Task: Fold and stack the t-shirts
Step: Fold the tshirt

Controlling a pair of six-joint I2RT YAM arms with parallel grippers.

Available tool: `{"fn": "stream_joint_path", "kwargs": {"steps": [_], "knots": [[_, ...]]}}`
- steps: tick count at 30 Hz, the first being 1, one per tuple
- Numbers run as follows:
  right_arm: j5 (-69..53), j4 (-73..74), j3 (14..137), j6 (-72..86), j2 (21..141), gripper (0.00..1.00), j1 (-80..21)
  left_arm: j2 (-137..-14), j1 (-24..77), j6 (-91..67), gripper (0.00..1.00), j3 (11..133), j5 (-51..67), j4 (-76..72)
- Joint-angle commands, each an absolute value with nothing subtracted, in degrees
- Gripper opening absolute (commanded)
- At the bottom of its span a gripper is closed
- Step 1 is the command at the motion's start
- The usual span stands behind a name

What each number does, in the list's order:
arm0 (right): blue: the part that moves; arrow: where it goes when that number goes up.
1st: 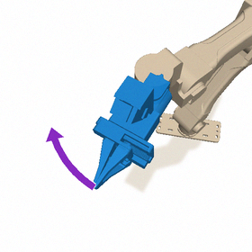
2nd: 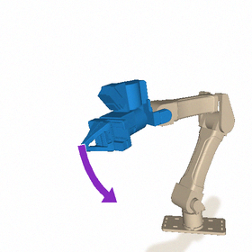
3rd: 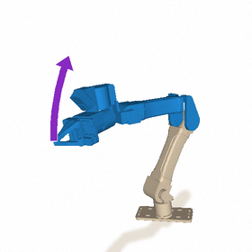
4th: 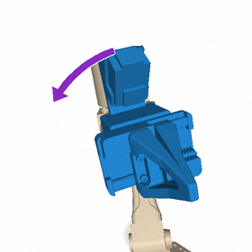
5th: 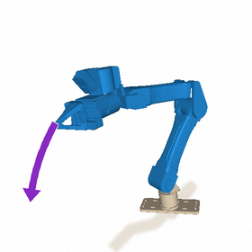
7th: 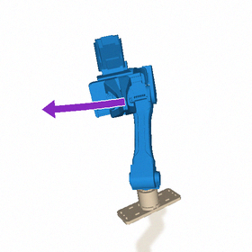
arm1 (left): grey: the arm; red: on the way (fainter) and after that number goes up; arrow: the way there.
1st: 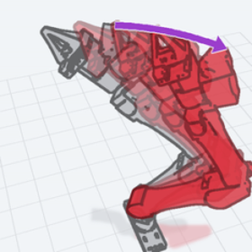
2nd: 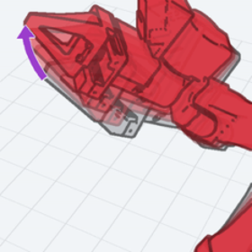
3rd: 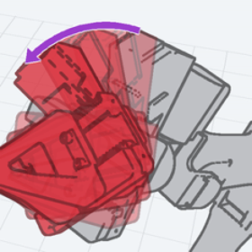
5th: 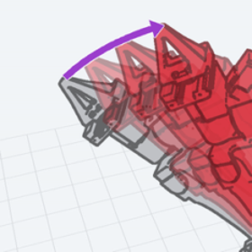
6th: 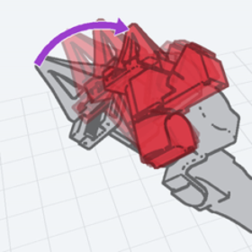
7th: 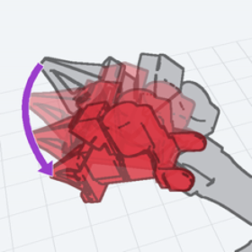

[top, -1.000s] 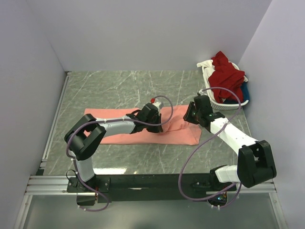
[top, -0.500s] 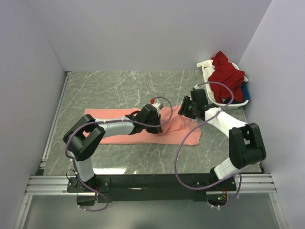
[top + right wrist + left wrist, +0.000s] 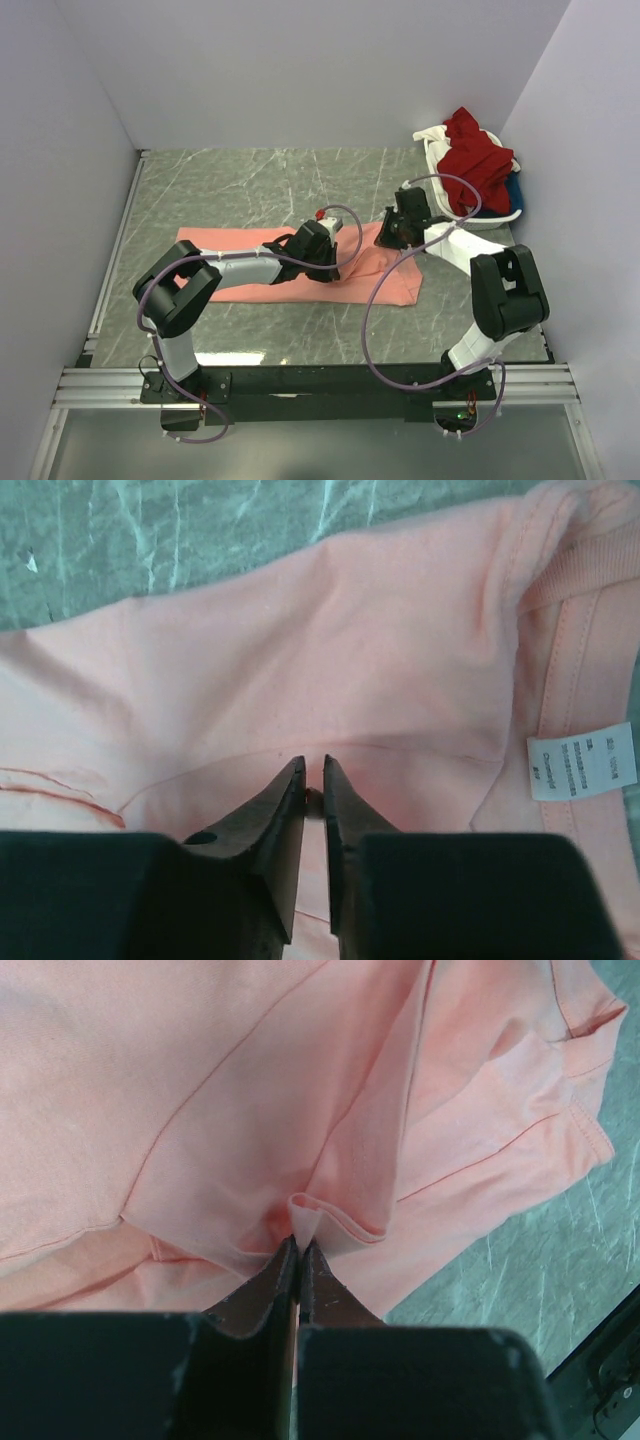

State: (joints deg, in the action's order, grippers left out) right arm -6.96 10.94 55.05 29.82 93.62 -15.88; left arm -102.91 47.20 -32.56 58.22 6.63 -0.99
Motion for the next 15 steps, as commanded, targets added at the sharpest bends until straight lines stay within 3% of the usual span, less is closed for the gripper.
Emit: {"fn": "stream_joint_path", "kwargs": {"steps": [1, 5, 15], "knots": [[-7.38, 9.93, 53.27, 30.23, 89.22, 0.16, -16.08, -100.64, 47.64, -31.73, 0.06, 58.01, 6.51, -1.85], [-8.08, 10.54, 49.76, 30.41, 83.34, 0.07, -16.17, -99.85, 47.64, -32.52, 0.07, 58.09, 5.19, -1.23], [-10.90, 12.66, 43.51, 31.02, 72.43, 0.02, -16.87, -96.86, 47.55, -34.01, 0.14, 57.22, 1.41, -0.18]]}}
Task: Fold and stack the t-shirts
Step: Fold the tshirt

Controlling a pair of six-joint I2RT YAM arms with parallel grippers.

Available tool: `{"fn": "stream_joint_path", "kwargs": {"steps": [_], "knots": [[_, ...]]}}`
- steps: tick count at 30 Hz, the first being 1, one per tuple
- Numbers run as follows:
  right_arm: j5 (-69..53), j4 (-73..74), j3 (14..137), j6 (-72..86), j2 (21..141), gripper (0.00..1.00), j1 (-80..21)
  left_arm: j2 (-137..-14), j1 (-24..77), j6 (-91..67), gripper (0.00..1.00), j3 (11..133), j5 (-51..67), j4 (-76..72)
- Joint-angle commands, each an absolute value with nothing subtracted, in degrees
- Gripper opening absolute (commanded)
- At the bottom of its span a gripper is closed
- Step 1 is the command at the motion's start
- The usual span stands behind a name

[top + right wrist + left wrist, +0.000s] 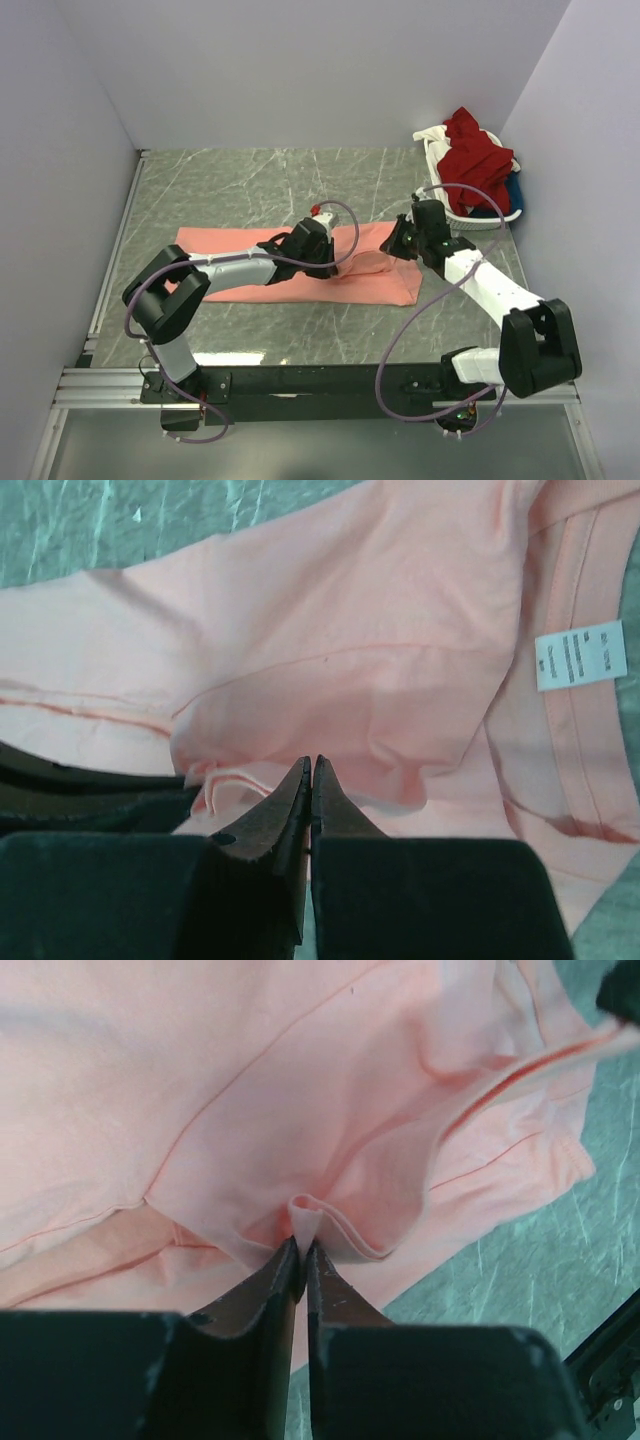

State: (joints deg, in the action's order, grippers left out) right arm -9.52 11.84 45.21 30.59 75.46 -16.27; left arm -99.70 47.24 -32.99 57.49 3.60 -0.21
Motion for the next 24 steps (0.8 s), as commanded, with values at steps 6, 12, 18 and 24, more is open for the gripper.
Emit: {"fn": "stream_joint_path", "kwargs": {"steps": [6, 12, 18, 24], "knots": [[-11.34, 11.87, 37.01, 32.43, 66.90, 0.02, -18.89, -96.42, 47.55, -34.98, 0.24, 56.60, 0.70, 1.67], [-11.08, 12.13, 29.81, 33.75, 60.40, 0.06, -20.21, -94.31, 47.55, -36.12, 0.38, 55.46, 0.17, 3.07], [-10.11, 16.08, 27.07, 34.36, 52.58, 0.14, -20.39, -89.30, 46.76, -37.44, 0.45, 55.11, -4.38, 7.19], [-10.20, 19.77, 28.38, 35.07, 47.91, 0.36, -20.39, -86.40, 44.83, -40.25, 0.46, 56.07, -8.17, 12.56]]}}
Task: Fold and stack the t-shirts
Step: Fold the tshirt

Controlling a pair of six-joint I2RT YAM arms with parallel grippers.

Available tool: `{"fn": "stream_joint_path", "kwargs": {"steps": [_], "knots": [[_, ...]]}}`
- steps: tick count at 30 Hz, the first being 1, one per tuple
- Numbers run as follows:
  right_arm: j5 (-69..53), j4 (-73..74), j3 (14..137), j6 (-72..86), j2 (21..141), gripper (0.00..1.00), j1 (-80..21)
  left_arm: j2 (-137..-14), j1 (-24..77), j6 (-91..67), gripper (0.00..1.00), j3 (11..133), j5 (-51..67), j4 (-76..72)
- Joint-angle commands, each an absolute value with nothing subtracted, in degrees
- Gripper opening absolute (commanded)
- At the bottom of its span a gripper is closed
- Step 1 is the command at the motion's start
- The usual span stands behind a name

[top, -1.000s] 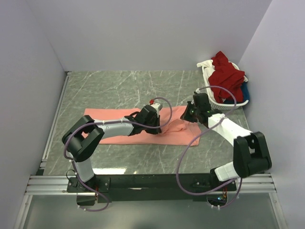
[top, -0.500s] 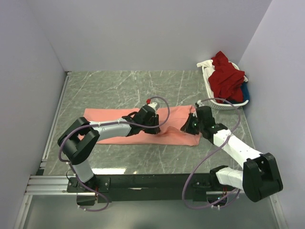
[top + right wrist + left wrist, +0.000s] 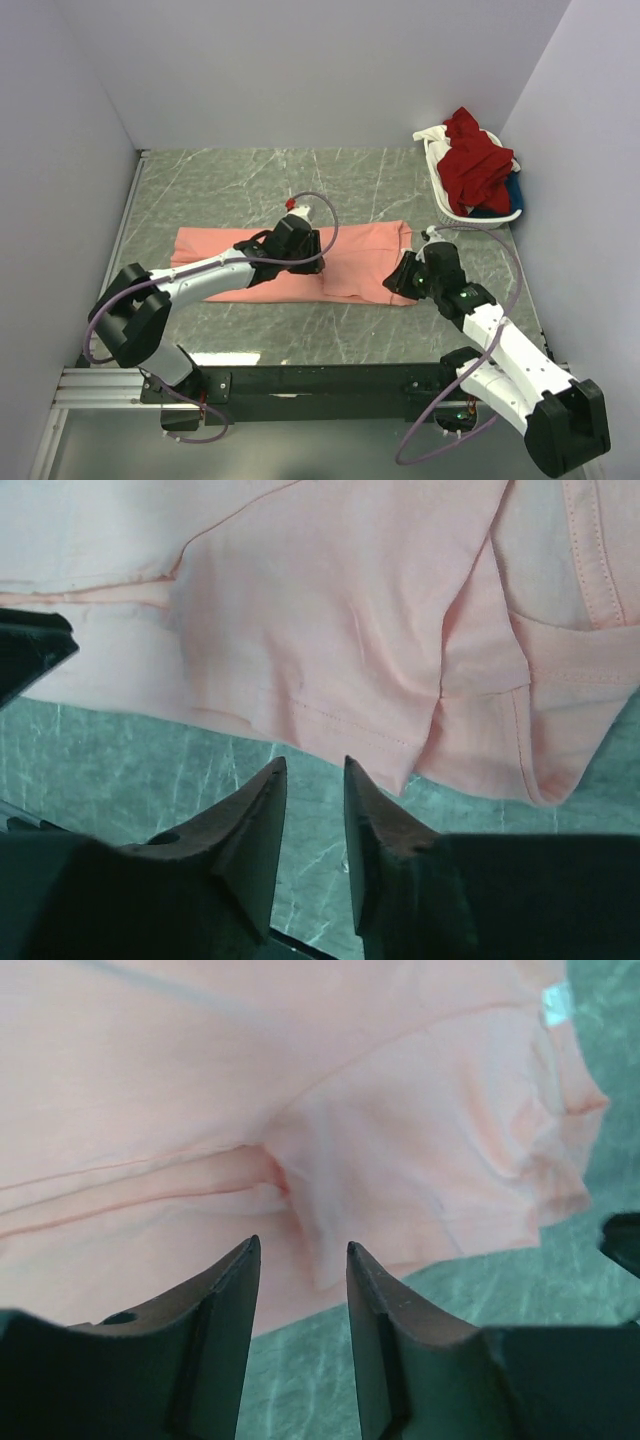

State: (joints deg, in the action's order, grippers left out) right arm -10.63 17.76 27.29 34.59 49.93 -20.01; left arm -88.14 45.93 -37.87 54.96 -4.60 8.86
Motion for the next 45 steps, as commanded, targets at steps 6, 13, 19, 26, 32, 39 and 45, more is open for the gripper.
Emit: {"fn": "stream_joint_path", "kwargs": {"steps": [6, 13, 19, 26, 32, 39, 45], "knots": [[-7.65, 19.26, 32.42, 34.98, 51.74, 0.40, -20.48, -87.98, 42.55, -43.67, 0.34, 57.04, -12.13, 19.07], [-4.22, 13.02, 39.98, 34.89, 69.06, 0.40, -20.48, -87.45, 39.38, -46.14, 0.25, 52.22, -14.41, 21.09], [-1.41, 10.38, 45.78, 35.33, 82.51, 0.40, -20.30, -88.24, 35.07, -46.93, 0.23, 46.60, -14.85, 20.04], [-0.97, 11.60, 52.64, 33.93, 95.69, 0.40, -20.39, -86.66, 34.54, -51.58, 0.24, 41.93, -17.23, 20.22], [-0.35, 15.81, 63.43, 31.56, 105.45, 0.41, -20.39, -82.89, 35.15, -56.85, 0.24, 36.66, -13.54, 18.46], [-0.70, 23.89, 77.50, 27.60, 115.30, 0.41, -20.22, -80.16, 41.47, -64.94, 0.25, 36.20, -12.39, 20.21], [-0.96, 31.27, 92.79, 24.70, 124.70, 0.41, -20.13, -82.69, 47.81, -74.00, 0.28, 39.10, -8.53, 15.74]]}}
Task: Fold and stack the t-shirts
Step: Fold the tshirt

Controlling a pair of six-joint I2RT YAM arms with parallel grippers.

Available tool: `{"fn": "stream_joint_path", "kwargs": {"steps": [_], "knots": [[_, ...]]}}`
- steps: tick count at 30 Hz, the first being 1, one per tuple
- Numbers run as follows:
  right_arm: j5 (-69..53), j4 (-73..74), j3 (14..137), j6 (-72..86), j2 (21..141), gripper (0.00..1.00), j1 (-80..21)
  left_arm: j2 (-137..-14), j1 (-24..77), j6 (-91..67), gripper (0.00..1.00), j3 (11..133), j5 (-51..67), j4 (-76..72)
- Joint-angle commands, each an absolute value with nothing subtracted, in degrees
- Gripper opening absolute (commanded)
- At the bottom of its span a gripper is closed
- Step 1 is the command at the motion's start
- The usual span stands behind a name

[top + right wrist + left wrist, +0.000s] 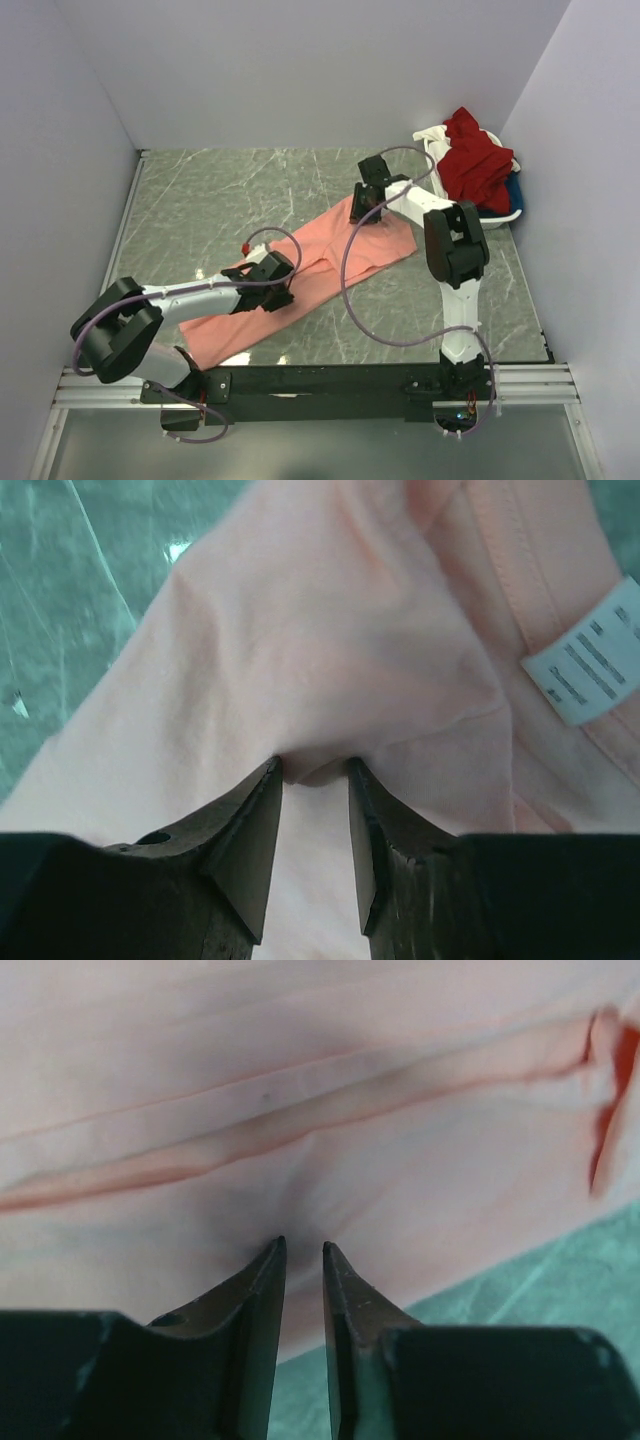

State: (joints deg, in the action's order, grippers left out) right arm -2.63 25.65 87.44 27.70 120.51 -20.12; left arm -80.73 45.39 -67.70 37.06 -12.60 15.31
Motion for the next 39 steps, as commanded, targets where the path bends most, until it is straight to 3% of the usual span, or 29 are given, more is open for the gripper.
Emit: {"fn": "stream_joint_path", "kwargs": {"steps": [1, 13, 16, 17, 22, 29, 39], "knots": [[-1.14, 32.42, 94.90, 24.26, 127.24, 0.41, -20.13, -83.49, 48.60, -74.70, 0.29, 40.16, -8.53, 15.47], [-5.10, 42.27, 123.39, 19.78, 140.27, 0.43, -19.87, -95.36, 53.53, -69.98, 0.38, 57.47, -7.46, 15.81], [-6.85, 41.58, 125.33, 19.77, 136.70, 0.48, -18.81, -93.26, 53.26, -65.58, 0.49, 61.34, -12.11, 20.12], [-8.51, 40.35, 123.16, 20.38, 134.76, 0.50, -18.03, -92.82, 52.74, -60.52, 0.56, 62.30, -12.82, 20.47], [-13.01, 32.35, 114.80, 25.30, 119.05, 0.58, -13.63, -95.00, 50.98, -47.04, 0.67, 73.29, -20.82, 25.13], [-13.45, 19.53, 84.85, 35.58, 93.37, 0.60, -6.24, -102.20, 45.80, -25.51, 0.84, 80.76, -16.18, 16.97], [-15.21, 11.24, 55.03, 38.41, 66.90, 0.61, -5.80, -123.99, 42.45, -5.19, 0.93, 103.17, -8.26, 21.79]]}}
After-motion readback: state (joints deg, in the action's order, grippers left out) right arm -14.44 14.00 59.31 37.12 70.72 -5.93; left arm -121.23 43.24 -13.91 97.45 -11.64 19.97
